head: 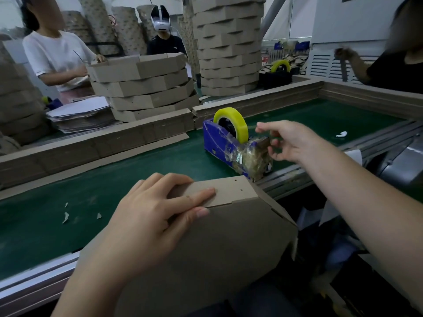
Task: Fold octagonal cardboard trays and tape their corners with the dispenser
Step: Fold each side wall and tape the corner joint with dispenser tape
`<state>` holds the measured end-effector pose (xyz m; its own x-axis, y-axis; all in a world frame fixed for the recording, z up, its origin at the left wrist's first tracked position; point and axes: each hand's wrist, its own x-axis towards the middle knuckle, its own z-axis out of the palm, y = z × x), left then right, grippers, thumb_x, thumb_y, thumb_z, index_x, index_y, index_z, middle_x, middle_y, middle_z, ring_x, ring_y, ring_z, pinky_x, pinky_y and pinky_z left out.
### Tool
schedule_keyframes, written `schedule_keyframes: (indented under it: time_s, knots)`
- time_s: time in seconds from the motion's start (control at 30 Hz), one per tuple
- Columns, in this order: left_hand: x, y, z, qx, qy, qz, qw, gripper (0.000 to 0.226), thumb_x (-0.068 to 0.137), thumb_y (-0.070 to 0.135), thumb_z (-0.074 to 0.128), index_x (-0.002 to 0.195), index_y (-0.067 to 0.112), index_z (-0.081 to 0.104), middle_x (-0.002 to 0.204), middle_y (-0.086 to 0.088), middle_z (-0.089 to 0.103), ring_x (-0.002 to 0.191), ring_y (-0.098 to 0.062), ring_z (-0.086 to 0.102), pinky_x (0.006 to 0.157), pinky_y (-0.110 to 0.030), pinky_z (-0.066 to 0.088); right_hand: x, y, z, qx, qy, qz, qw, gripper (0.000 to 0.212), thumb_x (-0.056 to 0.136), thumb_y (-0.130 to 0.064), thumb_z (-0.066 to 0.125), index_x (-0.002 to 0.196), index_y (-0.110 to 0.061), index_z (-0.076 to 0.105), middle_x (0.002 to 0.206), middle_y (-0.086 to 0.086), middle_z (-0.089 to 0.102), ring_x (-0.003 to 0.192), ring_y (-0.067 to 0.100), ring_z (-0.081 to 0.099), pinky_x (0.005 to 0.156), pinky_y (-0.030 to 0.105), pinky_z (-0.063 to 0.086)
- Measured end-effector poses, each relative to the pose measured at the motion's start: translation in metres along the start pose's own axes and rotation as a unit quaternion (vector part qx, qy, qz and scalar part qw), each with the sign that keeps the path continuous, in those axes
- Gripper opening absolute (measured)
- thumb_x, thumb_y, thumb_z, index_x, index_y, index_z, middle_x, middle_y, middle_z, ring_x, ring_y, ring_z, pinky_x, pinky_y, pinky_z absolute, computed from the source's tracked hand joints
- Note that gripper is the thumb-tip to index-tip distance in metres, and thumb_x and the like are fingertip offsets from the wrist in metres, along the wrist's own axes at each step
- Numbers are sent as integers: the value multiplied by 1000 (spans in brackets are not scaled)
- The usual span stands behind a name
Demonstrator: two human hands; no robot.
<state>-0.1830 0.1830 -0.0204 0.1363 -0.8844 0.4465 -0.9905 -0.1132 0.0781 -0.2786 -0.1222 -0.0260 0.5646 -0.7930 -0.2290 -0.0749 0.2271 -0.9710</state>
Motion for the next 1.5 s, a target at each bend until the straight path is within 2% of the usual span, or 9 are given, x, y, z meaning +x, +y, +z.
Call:
schedule_keyframes:
  time_s: [0.37, 0.47, 0.53, 0.6, 0.67, 0.9, 1.03, 1.17, 1.5]
  knots:
    - [3, -3, 0, -21, -2, -8, 1000, 41, 93, 52, 39, 121, 38, 66, 113, 5, 64, 98, -21, 61, 76, -44, 51, -5, 61, -6, 293, 0, -161, 943, 37, 70, 3, 50, 38, -16, 47, 48, -2, 44, 49, 9, 49, 75, 31, 50]
    - [3, -3, 1, -23, 1, -10, 1000, 40, 93, 51, 41, 120, 38, 67, 114, 6, 65, 99, -20, 61, 77, -43, 51, -4, 71, -7, 228, 18, -195, 954, 39, 70, 4, 53, 37, -16, 48, 49, -2, 44, 54, 11, 48, 76, 31, 51]
    - [4, -3, 2, -24, 7, -10, 1000, 40, 92, 51, 42, 117, 35, 69, 113, 6, 65, 99, -20, 61, 78, -42, 51, -4, 73, -16, 25, 86, -232, 969, 41, 78, 1, 62, 41, -16, 54, 61, -4, 51, 63, 14, 52, 76, 35, 46]
    - [4, -2, 2, -22, 14, -6, 1000, 38, 91, 49, 44, 110, 31, 72, 111, 6, 66, 97, -21, 62, 77, -42, 51, -7, 70, -25, -242, 160, -240, 926, 33, 79, -9, 69, 49, -8, 57, 76, -1, 50, 74, 18, 53, 74, 31, 37]
    - [5, -1, 2, -19, 18, -2, 1000, 36, 91, 49, 45, 102, 28, 72, 109, 6, 66, 95, -22, 63, 75, -44, 52, -18, 66, -31, -354, 206, -236, 881, 30, 81, -16, 72, 57, -4, 60, 83, 2, 49, 82, 20, 52, 72, 27, 33]
    - [5, -1, 0, -33, -6, 3, 999, 37, 92, 45, 43, 107, 27, 71, 114, 6, 64, 98, -23, 61, 78, -44, 50, -130, 53, 30, -103, 74, -442, 888, 7, 81, -22, 71, 75, -19, 74, 63, -1, 57, 59, 8, 48, 56, 14, 35]
    - [4, 0, -1, -35, -12, 11, 999, 34, 92, 41, 43, 104, 24, 69, 116, 4, 64, 98, -25, 60, 77, -46, 49, -175, 77, 74, 69, -42, -332, 940, 11, 78, -25, 76, 71, -16, 76, 44, -12, 54, 40, -1, 44, 44, 6, 29]
    - [2, 0, -3, -27, -11, 3, 1000, 36, 91, 41, 43, 105, 22, 70, 117, 3, 64, 99, -25, 60, 78, -46, 49, -177, 95, 96, 162, -15, -202, 966, 24, 65, -39, 71, 58, -17, 75, 36, -12, 43, 34, -1, 38, 40, 7, 28]
    - [-1, -3, -5, -79, -6, -18, 997, 26, 90, 45, 44, 112, 36, 53, 116, 16, 59, 102, -16, 56, 83, -38, 41, -175, 100, 100, 142, 8, -137, 980, 38, 55, -55, 69, 58, -17, 75, 35, -3, 33, 33, 6, 28, 38, 14, 24]
